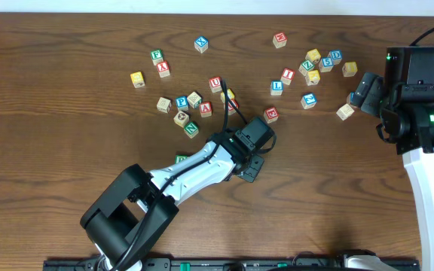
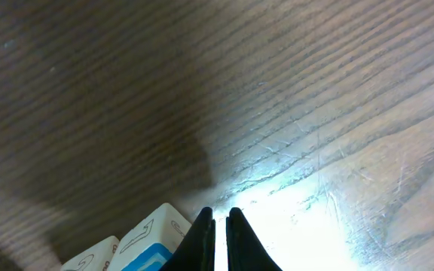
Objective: Spell out ROBOT
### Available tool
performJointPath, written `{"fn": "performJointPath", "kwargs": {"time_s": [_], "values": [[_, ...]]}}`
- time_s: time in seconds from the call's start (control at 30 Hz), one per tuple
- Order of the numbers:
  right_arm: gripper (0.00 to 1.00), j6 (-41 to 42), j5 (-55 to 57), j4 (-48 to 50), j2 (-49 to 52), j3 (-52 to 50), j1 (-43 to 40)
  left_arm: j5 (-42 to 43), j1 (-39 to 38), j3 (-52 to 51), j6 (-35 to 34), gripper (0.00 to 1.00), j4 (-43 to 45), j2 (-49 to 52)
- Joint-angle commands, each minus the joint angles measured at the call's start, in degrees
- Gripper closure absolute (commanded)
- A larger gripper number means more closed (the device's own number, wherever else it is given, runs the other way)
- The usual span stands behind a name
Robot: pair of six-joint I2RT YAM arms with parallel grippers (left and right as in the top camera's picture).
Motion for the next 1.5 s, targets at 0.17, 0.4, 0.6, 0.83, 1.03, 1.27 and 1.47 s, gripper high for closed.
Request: {"fn": "performJointPath", "kwargs": {"time_s": [0.17,0.4,0.6,0.83,1.03,1.27,1.47], "values": [[0.01,-0.48,0.81,0.02,-0.13,0.85,-0.17,-0.31,0.04,1.05,3.1,0.92,-2.38,-1.4],[0.01,-0.5,0.81,0.0,-0.13,0.85,-0.17,-0.35,0.04,1.05,3.39,0.93,-2.51,-1.4],[0.01,-0.48,0.81,0.02,-0.13,0.85,-0.17,-0.57,0.04,1.05,4.9,0.92,-2.97,-1.4],[0.01,-0.48,0.81,0.02,-0.13,0.85,-0.17,-0.79,0.04,1.05,5.9,0.92,-3.69,-1.4],[0.01,-0.48,0.81,0.0,-0.13,0.85,-0.17,-0.79,0.04,1.05,8.52,0.93,-4.44,-1.4],[0.01,-0.48,0.81,0.02,-0.13,0.85,-0.17,-1.03,0.04,1.05,9.81,0.93,-4.85,-1.4],[0.01,-0.48,0.81,0.02,-0.13,0.85,-0.17,-2.97,0.04,1.05,11.21,0.92,-5.27,-1.4]]}}
